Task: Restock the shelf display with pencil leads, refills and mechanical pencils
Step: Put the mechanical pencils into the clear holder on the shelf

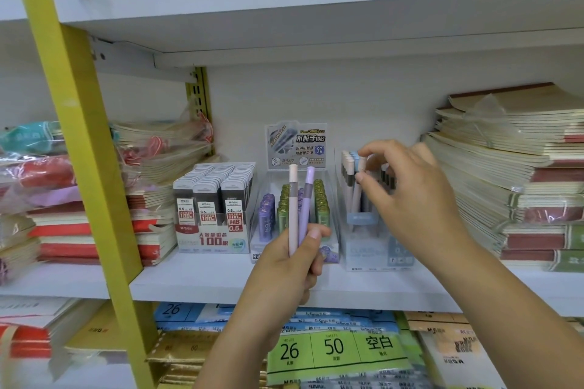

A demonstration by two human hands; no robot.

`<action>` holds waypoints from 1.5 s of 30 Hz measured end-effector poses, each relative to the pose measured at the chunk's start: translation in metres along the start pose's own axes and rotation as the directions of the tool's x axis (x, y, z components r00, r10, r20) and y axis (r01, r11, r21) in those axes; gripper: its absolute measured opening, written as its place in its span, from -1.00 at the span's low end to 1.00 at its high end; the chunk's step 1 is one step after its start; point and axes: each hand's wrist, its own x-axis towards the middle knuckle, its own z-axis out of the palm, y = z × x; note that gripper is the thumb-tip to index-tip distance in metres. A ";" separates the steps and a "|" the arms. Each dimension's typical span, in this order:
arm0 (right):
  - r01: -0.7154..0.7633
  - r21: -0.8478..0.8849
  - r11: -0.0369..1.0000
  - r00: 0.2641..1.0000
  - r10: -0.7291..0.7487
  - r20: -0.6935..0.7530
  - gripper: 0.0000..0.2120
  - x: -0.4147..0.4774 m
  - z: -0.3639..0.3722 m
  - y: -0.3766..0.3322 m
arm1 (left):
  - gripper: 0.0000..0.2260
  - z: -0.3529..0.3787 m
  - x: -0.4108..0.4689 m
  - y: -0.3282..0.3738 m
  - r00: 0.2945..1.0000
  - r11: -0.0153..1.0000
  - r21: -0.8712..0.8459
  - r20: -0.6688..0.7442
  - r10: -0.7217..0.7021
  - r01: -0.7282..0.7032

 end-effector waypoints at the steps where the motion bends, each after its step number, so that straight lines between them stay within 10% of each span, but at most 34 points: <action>1: 0.012 -0.030 0.999 1.000 -0.012 -0.009 -0.77 0.000 0.001 0.001 | -0.79 0.000 0.000 0.000 1.000 1.000 0.002 0.000 0.002 -0.002; 16: -0.082 -0.080 0.993 0.991 0.090 0.103 -0.74 0.000 0.006 0.002 | -0.80 0.005 -0.003 0.004 1.000 1.000 -0.024 0.015 0.001 -0.001; 20: 0.067 0.067 0.995 0.997 -0.066 -0.030 -0.82 -0.003 -0.006 -0.010 | -0.81 0.009 -0.005 0.009 0.998 1.000 -0.008 0.061 0.009 -0.008; 29: -0.384 0.616 0.688 0.907 0.156 0.391 -0.80 -0.006 -0.018 -0.028 | -0.82 0.019 -0.011 0.012 0.985 0.999 0.047 0.171 0.003 -0.012; 37: -0.096 0.632 0.769 0.968 0.219 -0.119 -0.76 0.007 -0.044 -0.010 | -0.79 0.017 -0.008 0.009 0.996 1.000 0.015 0.085 -0.002 0.001; 45: -0.057 0.374 0.926 0.973 0.135 -0.186 -0.78 0.009 -0.046 0.017 | -0.78 0.019 -0.005 0.005 1.000 0.998 0.063 -0.025 0.013 -0.011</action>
